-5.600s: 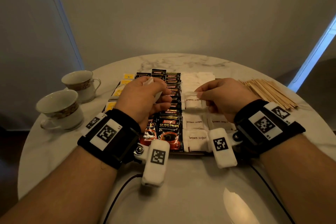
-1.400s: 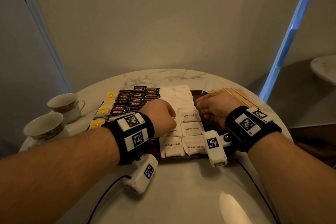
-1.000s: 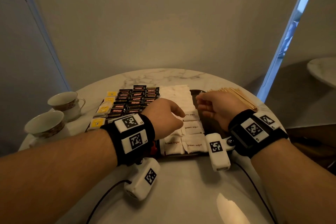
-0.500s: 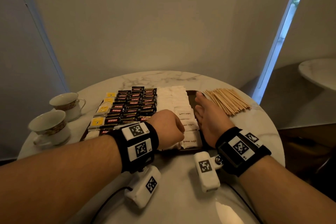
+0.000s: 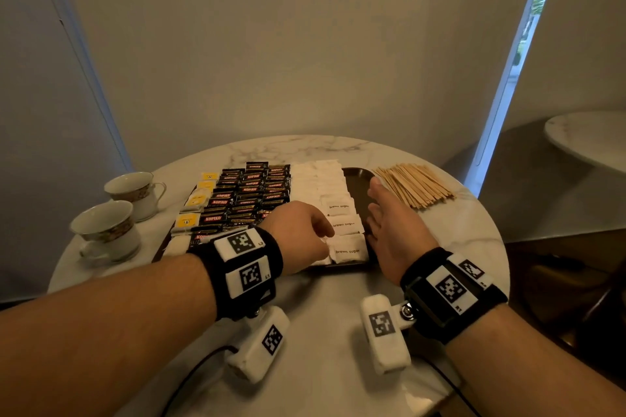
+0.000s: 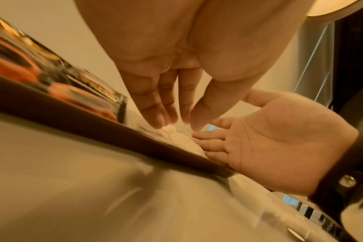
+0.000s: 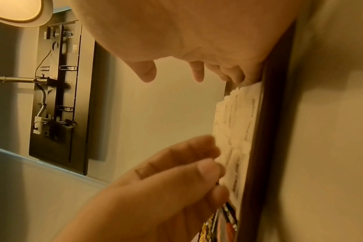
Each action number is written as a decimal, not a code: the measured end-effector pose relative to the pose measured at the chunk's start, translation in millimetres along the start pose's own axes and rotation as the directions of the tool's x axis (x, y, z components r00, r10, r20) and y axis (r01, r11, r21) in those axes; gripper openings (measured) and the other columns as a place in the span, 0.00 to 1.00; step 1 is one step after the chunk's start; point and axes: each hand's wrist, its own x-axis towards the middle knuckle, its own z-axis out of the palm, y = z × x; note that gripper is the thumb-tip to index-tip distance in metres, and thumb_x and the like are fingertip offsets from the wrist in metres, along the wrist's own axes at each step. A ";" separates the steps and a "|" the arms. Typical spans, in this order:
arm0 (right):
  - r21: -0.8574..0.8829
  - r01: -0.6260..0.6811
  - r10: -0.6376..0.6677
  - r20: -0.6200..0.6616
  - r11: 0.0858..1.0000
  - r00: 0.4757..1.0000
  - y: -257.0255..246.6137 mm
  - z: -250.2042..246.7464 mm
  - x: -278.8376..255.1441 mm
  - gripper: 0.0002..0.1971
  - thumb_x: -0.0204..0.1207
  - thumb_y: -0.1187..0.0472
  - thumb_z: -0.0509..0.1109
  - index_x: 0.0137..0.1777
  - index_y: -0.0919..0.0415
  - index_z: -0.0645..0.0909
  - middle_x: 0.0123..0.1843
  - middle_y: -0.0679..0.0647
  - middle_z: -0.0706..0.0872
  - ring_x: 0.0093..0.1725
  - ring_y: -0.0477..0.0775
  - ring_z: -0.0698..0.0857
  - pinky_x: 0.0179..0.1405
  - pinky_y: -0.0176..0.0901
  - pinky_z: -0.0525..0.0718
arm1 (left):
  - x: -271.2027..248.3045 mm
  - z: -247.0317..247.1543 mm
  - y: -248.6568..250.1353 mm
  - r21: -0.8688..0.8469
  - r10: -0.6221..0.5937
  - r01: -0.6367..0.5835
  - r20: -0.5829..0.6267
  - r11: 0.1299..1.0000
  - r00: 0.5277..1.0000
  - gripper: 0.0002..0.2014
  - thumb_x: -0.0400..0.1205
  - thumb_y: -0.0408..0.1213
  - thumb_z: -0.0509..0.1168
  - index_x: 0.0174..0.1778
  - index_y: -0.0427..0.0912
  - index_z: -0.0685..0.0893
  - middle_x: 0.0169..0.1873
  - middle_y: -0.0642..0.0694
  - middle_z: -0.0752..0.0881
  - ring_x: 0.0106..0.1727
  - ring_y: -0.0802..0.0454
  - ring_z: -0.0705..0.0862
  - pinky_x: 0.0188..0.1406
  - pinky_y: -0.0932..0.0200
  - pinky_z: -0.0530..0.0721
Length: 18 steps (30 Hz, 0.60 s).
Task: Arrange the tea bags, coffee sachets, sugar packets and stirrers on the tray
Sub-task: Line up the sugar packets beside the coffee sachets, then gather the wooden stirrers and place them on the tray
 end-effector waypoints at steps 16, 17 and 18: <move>-0.909 -0.010 -0.160 -0.084 0.417 0.984 -83.3 -18.3 42.4 0.22 0.87 0.53 0.67 0.76 0.63 0.77 0.75 0.62 0.81 0.72 0.64 0.81 0.71 0.55 0.81 | -23.5 -18.6 -27.7 0.423 -0.222 0.210 -0.022 0.881 0.975 0.07 0.80 0.48 0.77 0.48 0.50 0.90 0.44 0.54 0.88 0.49 0.57 0.86 0.42 0.63 0.81; -0.930 -0.040 -0.125 -0.092 0.366 0.988 -87.3 -23.3 50.5 0.23 0.89 0.53 0.65 0.79 0.65 0.74 0.78 0.63 0.79 0.76 0.65 0.78 0.76 0.57 0.77 | -20.4 -17.9 -28.4 0.421 -0.234 0.222 -0.024 0.879 0.972 0.08 0.80 0.48 0.77 0.49 0.50 0.90 0.45 0.53 0.88 0.49 0.57 0.86 0.43 0.63 0.82; -0.938 -0.065 -0.095 -0.102 0.339 0.990 -90.3 -29.7 57.6 0.24 0.89 0.54 0.65 0.80 0.65 0.73 0.80 0.64 0.76 0.78 0.65 0.76 0.79 0.58 0.74 | -17.0 -17.3 -28.9 0.418 -0.245 0.233 -0.027 0.878 0.969 0.08 0.80 0.48 0.76 0.49 0.49 0.90 0.45 0.53 0.88 0.49 0.56 0.86 0.45 0.62 0.83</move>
